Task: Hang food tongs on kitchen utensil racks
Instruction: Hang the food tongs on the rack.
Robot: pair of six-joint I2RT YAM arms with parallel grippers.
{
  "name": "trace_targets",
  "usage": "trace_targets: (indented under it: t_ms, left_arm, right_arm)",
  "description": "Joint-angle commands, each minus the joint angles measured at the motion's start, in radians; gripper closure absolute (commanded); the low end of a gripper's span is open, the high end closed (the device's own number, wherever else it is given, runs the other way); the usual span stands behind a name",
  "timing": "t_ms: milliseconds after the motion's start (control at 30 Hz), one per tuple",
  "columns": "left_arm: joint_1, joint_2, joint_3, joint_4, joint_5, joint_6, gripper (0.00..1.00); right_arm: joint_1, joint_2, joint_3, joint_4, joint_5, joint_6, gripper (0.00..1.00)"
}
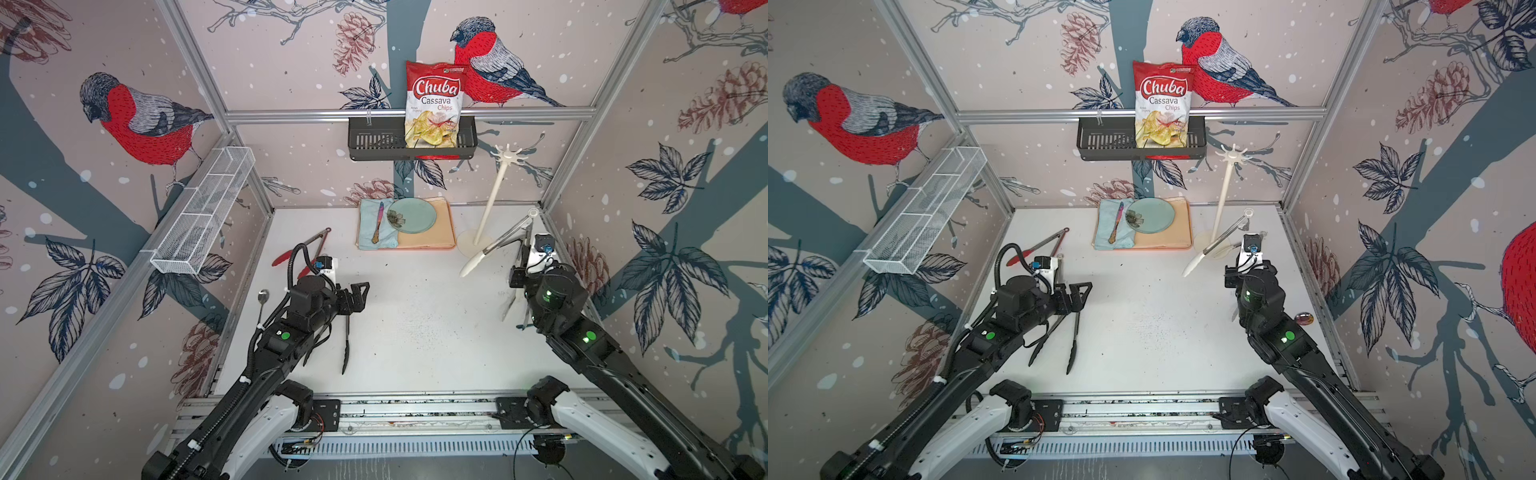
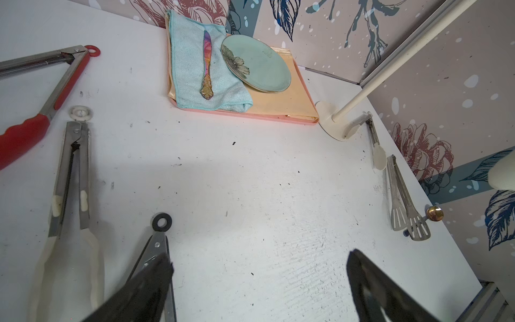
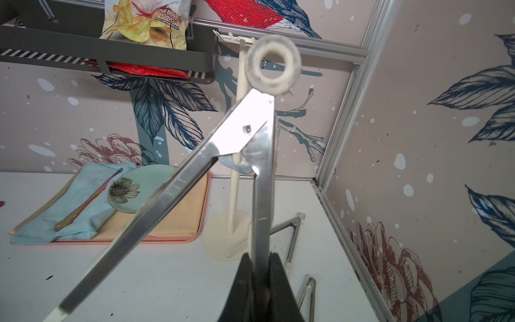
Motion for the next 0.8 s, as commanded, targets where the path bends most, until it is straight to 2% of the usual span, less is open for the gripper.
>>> trace_targets:
  t_ms: [0, 133, 333, 633, 767]
  left_arm:
    - [-0.001, 0.012, -0.006, 0.072, 0.003, -0.011, 0.04]
    - [0.000, 0.054, 0.001, 0.101, -0.002, -0.030, 0.03]
    - [-0.002, 0.112, 0.013, 0.124, -0.034, -0.001, 0.03]
    - [-0.001, 0.175, 0.060, 0.107, 0.050, 0.052, 0.03]
    - [-0.002, 0.204, 0.071, 0.113, 0.057, 0.067, 0.03]
  right_arm:
    - [-0.078, 0.040, 0.029, 0.110, -0.104, -0.051, 1.00]
    - [-0.149, 0.121, 0.077, 0.135, -0.171, -0.060, 1.00]
    - [-0.184, 0.256, 0.153, 0.178, -0.245, -0.092, 1.00]
    - [-0.258, 0.475, 0.334, 0.139, -0.365, -0.017, 1.00]
    - [-0.282, 0.519, 0.385, 0.127, -0.389, -0.008, 1.00]
